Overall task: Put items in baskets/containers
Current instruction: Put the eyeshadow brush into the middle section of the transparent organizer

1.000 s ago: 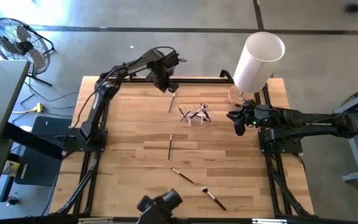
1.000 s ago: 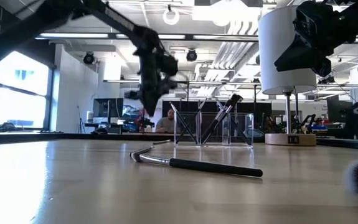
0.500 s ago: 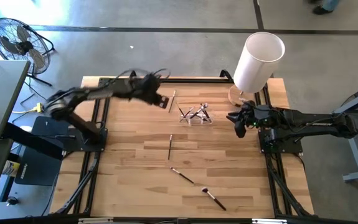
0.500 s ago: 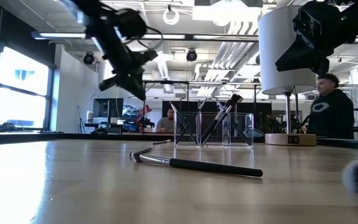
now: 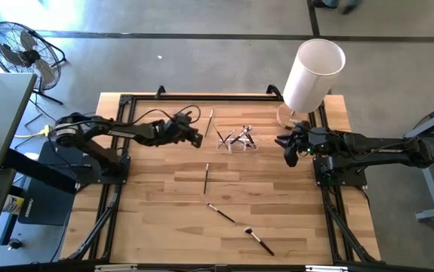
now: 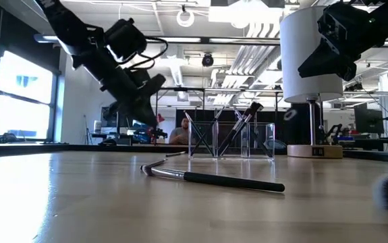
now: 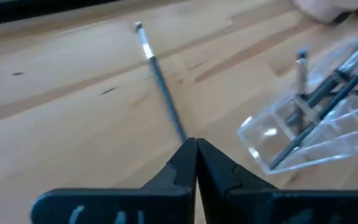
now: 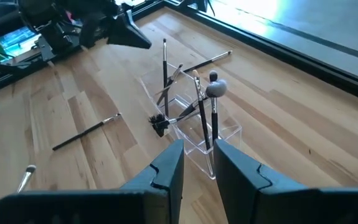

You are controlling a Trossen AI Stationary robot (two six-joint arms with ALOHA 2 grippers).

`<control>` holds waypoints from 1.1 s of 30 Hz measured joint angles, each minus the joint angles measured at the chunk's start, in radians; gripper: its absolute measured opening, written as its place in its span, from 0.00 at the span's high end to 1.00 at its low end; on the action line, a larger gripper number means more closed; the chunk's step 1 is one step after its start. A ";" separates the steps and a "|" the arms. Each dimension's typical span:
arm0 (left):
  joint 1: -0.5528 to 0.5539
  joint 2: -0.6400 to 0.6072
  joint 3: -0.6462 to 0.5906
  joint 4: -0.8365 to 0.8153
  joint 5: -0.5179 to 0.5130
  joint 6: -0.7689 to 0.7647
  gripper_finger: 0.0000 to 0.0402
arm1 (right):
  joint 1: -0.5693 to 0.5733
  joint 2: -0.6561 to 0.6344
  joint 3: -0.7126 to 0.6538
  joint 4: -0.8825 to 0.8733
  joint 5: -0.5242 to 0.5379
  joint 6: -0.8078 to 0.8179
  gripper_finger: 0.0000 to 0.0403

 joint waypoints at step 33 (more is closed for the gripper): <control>-0.021 0.293 0.007 0.186 0.031 0.239 0.54 | 0.000 0.000 0.000 0.000 0.069 0.012 0.80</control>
